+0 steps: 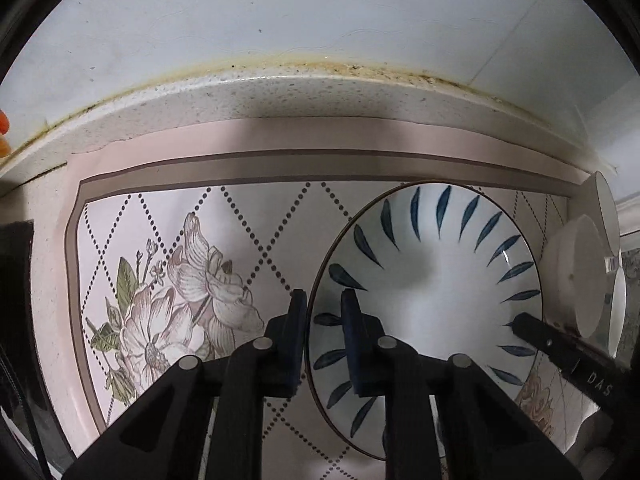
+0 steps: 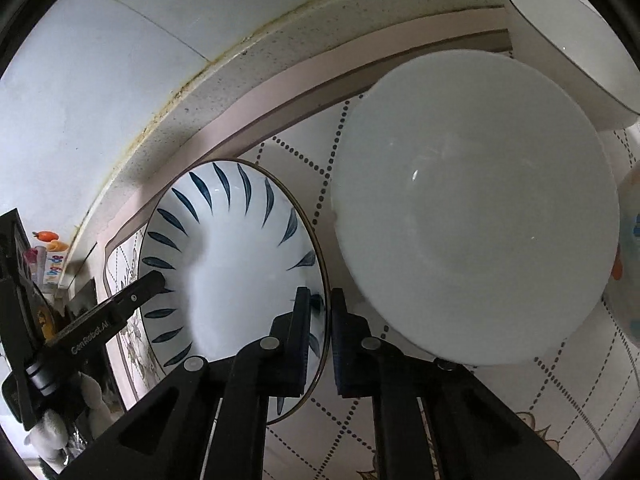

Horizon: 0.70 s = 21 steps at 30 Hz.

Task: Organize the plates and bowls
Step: 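Lift the blue-striped plate with both tools and lower it onto the stack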

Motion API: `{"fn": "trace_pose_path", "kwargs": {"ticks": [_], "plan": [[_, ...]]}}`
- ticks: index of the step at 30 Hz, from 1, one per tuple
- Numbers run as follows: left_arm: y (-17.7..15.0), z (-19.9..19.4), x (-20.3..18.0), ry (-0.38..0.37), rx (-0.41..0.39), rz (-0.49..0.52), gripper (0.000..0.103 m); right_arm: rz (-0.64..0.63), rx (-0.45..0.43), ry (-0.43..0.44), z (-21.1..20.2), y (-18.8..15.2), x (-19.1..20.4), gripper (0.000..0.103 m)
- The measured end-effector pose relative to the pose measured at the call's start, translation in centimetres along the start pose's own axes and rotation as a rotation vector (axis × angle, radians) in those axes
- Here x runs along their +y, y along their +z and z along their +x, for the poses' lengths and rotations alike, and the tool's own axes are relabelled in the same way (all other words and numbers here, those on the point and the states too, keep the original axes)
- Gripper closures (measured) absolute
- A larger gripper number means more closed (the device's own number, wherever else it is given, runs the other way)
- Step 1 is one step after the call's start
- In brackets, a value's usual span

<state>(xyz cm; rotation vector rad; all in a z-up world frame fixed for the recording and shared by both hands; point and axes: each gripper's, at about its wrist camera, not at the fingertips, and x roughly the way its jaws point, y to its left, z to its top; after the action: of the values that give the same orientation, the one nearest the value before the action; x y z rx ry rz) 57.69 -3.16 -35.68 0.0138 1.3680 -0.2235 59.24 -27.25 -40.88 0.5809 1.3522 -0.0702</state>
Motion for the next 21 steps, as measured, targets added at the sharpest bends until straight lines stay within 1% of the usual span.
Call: {"fn": "trace_pose_path", "kwargs": {"ticks": [4, 10, 11, 12, 13, 17, 21], "plan": [[-1.9, -1.1, -0.1, -0.007, -0.003, -0.014, 0.088, -0.029, -0.002, 0.0, -0.9, 0.1, 0.4, 0.092], [-3.2, -3.7, 0.4, -0.012, -0.051, -0.033, 0.088, -0.064, -0.011, 0.01, -2.7, -0.7, 1.3, 0.092], [-3.6, -4.6, 0.4, -0.013, -0.061, -0.037, 0.088, -0.073, -0.016, 0.013, -3.3, -0.8, 1.3, 0.092], [-3.0, -5.1, -0.1, -0.015, -0.067, -0.04, 0.088, -0.081, -0.02, 0.018, -3.9, -1.1, 1.3, 0.092], [-3.2, -5.8, 0.2, -0.018, -0.076, -0.042, 0.088, -0.086, -0.023, 0.024, -4.2, -1.3, 1.6, 0.092], [-5.6, -9.5, -0.3, -0.038, -0.112, -0.048, 0.088, -0.127, -0.04, 0.045, -7.1, -2.7, 1.7, 0.092], [-7.0, -12.9, -1.2, -0.052, -0.154, -0.035, 0.088, -0.152, -0.06, 0.068, -9.8, -4.3, 1.5, 0.092]]}}
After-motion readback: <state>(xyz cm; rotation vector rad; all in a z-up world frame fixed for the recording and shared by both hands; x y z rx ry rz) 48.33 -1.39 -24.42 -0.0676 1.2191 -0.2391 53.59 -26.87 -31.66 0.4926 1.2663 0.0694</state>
